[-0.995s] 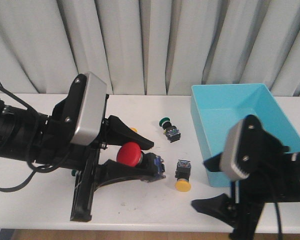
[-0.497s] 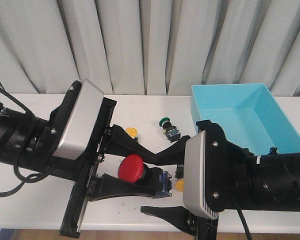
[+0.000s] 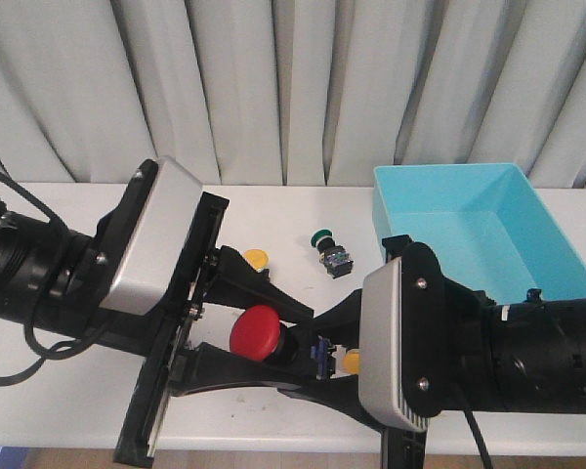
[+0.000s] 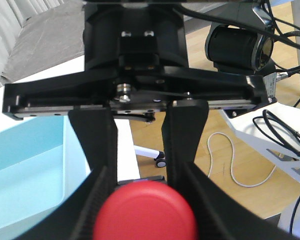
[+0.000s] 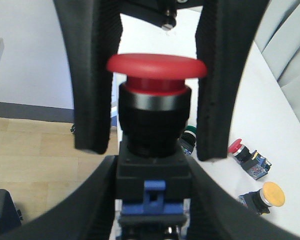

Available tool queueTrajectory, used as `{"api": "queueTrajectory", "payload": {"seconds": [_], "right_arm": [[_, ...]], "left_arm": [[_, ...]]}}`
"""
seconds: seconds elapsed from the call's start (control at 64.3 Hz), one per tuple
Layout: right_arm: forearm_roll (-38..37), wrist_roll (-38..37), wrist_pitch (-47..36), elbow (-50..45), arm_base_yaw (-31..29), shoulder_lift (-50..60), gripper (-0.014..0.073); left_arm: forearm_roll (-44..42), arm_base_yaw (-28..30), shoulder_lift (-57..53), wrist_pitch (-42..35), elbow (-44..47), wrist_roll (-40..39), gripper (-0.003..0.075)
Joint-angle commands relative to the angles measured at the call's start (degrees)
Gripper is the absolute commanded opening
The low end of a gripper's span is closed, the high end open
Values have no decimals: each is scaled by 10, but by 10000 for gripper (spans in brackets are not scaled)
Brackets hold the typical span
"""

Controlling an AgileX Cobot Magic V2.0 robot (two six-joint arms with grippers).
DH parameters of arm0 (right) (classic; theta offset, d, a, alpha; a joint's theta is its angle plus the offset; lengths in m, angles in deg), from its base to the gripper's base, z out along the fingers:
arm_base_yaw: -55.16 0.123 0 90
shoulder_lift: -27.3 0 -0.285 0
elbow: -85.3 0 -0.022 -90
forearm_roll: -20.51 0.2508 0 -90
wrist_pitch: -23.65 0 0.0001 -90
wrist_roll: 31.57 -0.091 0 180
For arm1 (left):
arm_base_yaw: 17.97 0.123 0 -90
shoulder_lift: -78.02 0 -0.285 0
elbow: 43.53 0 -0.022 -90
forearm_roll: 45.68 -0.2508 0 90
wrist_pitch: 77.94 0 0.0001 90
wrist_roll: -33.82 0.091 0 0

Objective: Pick red and yellow buttons and place in box
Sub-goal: 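Grasp the red button with the right gripper, then open the left gripper, then carry the red button into the blue box with the right gripper and release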

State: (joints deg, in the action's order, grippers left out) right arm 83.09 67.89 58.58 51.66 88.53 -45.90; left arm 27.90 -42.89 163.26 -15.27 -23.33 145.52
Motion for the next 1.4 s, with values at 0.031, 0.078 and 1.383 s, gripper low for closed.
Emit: {"api": "queueTrajectory", "payload": {"seconds": [0.031,0.078,1.383], "right_arm": [[26,5,-5,19,1,7,174],[26,5,-5,19,1,7,174],[-587,-895,165,381,-355,-409,199]], "left_arm": [[48,-2,-12,11,-13,-3,312],[48,-2,-12,11,-13,-4,390],[-268,-2,44,-321,-12,-318,575]]}}
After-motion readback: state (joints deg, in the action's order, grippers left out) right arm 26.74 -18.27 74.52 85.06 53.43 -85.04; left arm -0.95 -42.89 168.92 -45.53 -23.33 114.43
